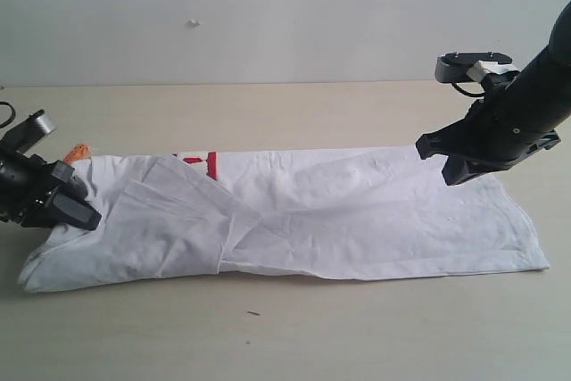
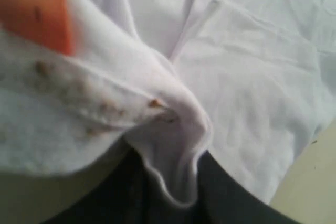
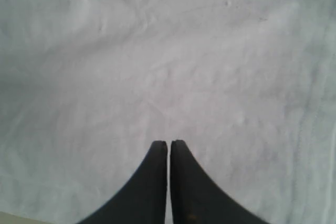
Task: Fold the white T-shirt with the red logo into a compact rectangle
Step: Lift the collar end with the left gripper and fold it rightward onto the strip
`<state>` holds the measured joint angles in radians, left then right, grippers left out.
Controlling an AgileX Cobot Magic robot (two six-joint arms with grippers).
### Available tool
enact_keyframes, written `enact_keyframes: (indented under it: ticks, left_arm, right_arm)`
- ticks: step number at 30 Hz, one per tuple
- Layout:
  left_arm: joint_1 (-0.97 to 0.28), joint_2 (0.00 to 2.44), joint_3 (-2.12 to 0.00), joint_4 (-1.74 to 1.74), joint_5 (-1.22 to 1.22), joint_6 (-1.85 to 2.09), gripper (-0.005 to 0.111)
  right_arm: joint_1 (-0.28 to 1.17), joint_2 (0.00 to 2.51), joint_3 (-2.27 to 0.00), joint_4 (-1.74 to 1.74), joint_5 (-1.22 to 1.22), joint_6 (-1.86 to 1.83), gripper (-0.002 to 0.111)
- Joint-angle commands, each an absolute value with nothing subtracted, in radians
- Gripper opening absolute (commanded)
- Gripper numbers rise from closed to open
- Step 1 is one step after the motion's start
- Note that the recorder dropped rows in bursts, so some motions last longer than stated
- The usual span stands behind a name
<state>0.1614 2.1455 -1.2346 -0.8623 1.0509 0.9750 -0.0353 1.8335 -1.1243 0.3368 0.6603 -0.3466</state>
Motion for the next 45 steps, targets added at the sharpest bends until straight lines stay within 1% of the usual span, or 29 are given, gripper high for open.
enact_keyframes:
  ticks: [1,9,15,23,31,35,40,43,45]
  left_arm:
    - [0.149,2.141,-1.233,-0.876,1.066,0.986,0.000]
    - [0.207,2.101,-1.233,-0.806,0.961,0.907,0.000]
    - [0.276,2.063,-1.233,-0.827,0.939,0.902,0.000]
    - [0.296,2.044,-1.239,-0.862,0.987,0.938,0.000]
    - [0.360,1.979,-1.283,-0.847,1.067,0.885,0.000]
    - [0.363,1.929,-1.295,-0.872,1.084,0.855,0.000]
    - [0.344,1.885,-1.301,-1.051,1.153,0.852,0.000]
    - [0.294,1.861,-1.303,-1.099,1.160,0.856,0.000]
    - [0.249,1.849,-1.303,-1.140,1.150,0.856,0.000]
  right_arm:
    - [-0.035,1.831,-1.123,0.331,0.660,-0.346,0.003]
    - [-0.035,1.831,-1.123,0.331,0.656,-0.346,0.003]
    - [-0.035,1.831,-1.123,0.331,0.635,-0.346,0.003]
    - [-0.035,1.831,-1.123,0.331,0.634,-0.346,0.003]
    - [-0.035,1.831,-1.123,0.331,0.628,-0.346,0.003]
    - [-0.035,1.831,-1.123,0.331,0.625,-0.346,0.003]
    - [-0.035,1.831,-1.123,0.306,0.618,-0.346,0.003]
    - [-0.035,1.831,-1.123,0.213,0.599,-0.344,0.003]
    - [-0.035,1.831,-1.123,0.128,0.587,-0.275,0.003]
